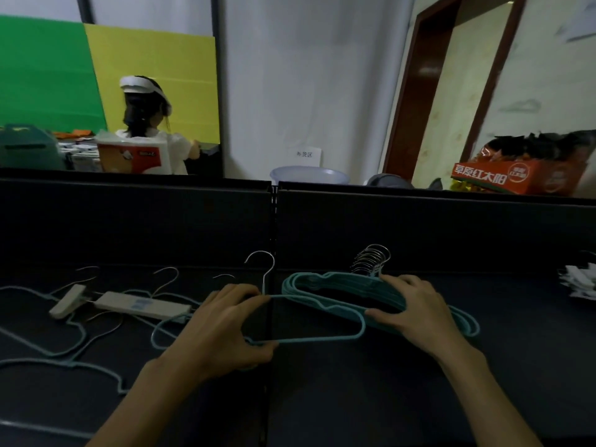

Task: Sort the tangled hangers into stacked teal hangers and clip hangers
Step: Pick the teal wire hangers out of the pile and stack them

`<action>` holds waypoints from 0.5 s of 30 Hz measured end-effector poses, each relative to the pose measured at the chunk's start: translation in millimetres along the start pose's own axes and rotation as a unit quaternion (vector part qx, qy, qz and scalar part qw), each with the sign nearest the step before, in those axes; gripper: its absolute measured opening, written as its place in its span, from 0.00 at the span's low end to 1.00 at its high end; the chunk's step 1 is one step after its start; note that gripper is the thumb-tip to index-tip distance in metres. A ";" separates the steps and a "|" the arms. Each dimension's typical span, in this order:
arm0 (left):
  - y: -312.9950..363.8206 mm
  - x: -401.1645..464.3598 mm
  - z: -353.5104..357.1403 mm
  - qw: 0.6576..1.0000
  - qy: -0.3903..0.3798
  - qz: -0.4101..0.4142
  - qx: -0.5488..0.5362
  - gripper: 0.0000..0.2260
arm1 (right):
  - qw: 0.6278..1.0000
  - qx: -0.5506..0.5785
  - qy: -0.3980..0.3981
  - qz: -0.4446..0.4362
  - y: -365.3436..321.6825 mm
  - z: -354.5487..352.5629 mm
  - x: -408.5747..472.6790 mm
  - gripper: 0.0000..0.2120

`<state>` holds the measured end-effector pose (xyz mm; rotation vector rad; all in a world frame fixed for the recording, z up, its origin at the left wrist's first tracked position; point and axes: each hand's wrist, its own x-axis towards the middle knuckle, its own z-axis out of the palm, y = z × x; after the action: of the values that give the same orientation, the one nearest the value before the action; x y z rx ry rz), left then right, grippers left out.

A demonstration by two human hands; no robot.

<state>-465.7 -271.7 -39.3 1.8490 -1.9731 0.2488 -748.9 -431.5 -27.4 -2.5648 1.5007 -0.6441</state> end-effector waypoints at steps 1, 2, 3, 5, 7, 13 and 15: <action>-0.5 5.0 0.6 1.000 -0.001 0.012 -0.002 0.34 | 1.000 -0.006 -0.002 -0.002 -0.1 -1.6 -2.1 0.39; -0.6 10.4 1.3 1.000 -0.004 0.024 -0.005 0.34 | 1.000 -0.014 0.000 -0.003 -0.4 -3.9 -4.7 0.39; -0.5 16.3 1.9 0.999 -0.009 0.035 -0.010 0.35 | 1.000 -0.018 0.003 0.003 -0.7 -6.5 -7.7 0.39; 0.4 28.0 2.6 0.998 -0.012 0.059 -0.023 0.35 | 0.999 -0.018 0.022 0.026 -1.6 -14.6 -14.0 0.37; 1.6 39.7 4.5 0.996 -0.008 0.084 -0.033 0.35 | 0.997 -0.018 0.053 0.047 -2.8 -24.9 -20.7 0.33; 17.8 80.0 13.9 0.985 -0.027 0.161 -0.059 0.40 | 0.985 -0.035 0.123 0.116 -2.2 -62.2 -56.2 0.26; 28.9 94.1 20.1 0.981 -0.027 0.180 -0.070 0.40 | 0.979 -0.049 0.140 0.138 0.8 -72.2 -70.7 0.26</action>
<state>-500.1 -362.4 -13.4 1.4186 -2.2923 0.1626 -808.9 -362.8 16.0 -2.3388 1.9766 -0.9442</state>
